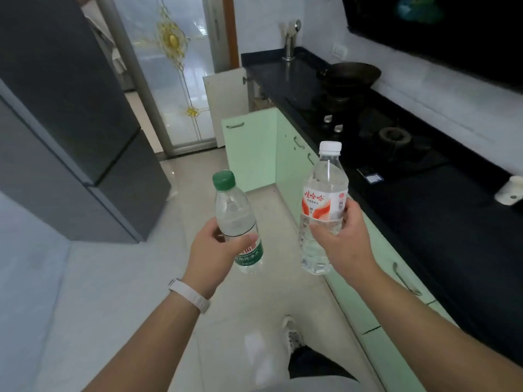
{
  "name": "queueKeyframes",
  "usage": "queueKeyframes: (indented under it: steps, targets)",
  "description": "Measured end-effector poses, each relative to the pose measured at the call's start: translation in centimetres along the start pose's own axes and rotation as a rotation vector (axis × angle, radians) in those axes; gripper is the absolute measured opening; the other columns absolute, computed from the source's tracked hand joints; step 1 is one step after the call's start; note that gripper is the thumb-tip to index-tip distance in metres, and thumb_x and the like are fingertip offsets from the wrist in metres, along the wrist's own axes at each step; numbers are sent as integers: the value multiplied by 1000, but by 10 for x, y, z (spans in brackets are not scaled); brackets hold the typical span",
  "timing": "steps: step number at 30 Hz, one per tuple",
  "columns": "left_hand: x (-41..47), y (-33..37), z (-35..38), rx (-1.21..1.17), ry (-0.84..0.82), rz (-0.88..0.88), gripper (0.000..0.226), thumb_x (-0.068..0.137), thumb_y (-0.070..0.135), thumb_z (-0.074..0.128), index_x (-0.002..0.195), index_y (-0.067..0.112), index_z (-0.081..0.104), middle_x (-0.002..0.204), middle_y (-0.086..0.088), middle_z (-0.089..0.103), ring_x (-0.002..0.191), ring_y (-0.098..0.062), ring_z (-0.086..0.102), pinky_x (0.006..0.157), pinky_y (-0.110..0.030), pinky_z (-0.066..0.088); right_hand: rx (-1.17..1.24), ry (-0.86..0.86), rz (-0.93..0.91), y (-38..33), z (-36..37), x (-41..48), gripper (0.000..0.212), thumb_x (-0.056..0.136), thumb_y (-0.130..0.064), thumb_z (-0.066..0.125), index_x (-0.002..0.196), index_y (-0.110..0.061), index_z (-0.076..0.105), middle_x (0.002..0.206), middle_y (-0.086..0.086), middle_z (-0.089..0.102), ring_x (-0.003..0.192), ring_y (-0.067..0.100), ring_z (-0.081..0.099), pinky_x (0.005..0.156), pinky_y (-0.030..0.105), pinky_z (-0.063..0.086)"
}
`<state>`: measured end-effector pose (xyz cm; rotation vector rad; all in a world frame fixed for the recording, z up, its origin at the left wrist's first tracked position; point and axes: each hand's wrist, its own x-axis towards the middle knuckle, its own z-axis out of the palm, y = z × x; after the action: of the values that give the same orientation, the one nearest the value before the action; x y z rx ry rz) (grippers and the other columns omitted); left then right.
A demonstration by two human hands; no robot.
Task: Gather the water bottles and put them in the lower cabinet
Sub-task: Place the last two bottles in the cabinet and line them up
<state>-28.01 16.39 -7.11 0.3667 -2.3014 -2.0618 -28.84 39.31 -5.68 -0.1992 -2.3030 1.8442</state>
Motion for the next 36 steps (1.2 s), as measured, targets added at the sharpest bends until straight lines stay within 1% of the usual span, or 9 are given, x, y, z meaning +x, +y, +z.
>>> queueKeyframes:
  steps: [4, 9, 15, 20, 23, 26, 29, 32, 36]
  targets:
    - [32, 0, -4, 13, 69, -34, 36, 73, 13, 88, 103, 26, 73, 94, 12, 78, 86, -5, 73, 74, -24, 53, 15, -83, 19, 8, 24, 35, 48, 77, -14, 80, 116, -24, 54, 101, -12, 68, 86, -2, 67, 76, 21, 54]
    - [88, 13, 12, 45, 106, -44, 37, 74, 14, 88, 106, 25, 74, 96, 10, 78, 89, -10, 73, 75, -26, 56, -3, -181, 12, 13, 37, 99, 50, 75, -10, 80, 106, -38, 51, 99, -17, 66, 86, -8, 65, 69, 9, 51]
    - [146, 34, 39, 65, 125, -48, 32, 77, 13, 86, 104, 24, 74, 94, 14, 78, 82, -2, 73, 71, -22, 54, -5, -287, 3, 15, 42, 182, 52, 73, -11, 79, 104, -41, 50, 103, -15, 66, 89, -8, 63, 69, 12, 50]
    - [175, 38, 38, 89, 165, -30, 35, 76, 11, 86, 104, 27, 73, 97, 14, 78, 88, -5, 73, 73, -19, 56, 5, -312, -18, 21, 68, 228, 50, 72, -16, 81, 103, -39, 50, 105, -14, 65, 91, -3, 63, 75, 16, 50]
    - [188, 39, 27, 56, 212, -47, 35, 76, 10, 86, 106, 24, 73, 98, 9, 79, 90, -10, 74, 74, -21, 57, 25, -333, 2, 20, 90, 245, 51, 73, -18, 82, 109, -38, 51, 107, -14, 65, 91, -6, 63, 74, 12, 50]
    - [205, 36, 9, 42, 265, -53, 36, 77, 8, 85, 108, 23, 73, 101, 5, 79, 94, -16, 74, 81, -31, 58, 13, -363, -10, 16, 114, 263, 55, 73, -19, 82, 116, -34, 51, 108, -15, 66, 92, -6, 64, 75, 12, 50]
    - [225, 29, -10, 9, 304, -62, 36, 77, 6, 85, 108, 21, 74, 99, 5, 79, 92, -13, 74, 76, -24, 58, 0, -386, -13, 12, 142, 279, 53, 75, -14, 80, 114, -34, 50, 105, -16, 65, 88, -11, 62, 70, 7, 48]
    - [249, 21, -32, -23, 326, -88, 34, 76, 6, 85, 104, 23, 74, 97, 6, 79, 90, -12, 74, 74, -25, 56, -31, -415, -5, 9, 175, 295, 53, 75, -16, 81, 114, -34, 51, 105, -18, 65, 89, -10, 62, 74, 12, 47]
    - [296, 12, -78, -40, 314, -89, 36, 76, 7, 85, 108, 21, 74, 99, 4, 79, 91, -14, 74, 75, -26, 55, -63, -407, 5, 2, 232, 320, 57, 73, -22, 84, 120, -31, 52, 105, -18, 66, 91, -6, 64, 79, 19, 52]
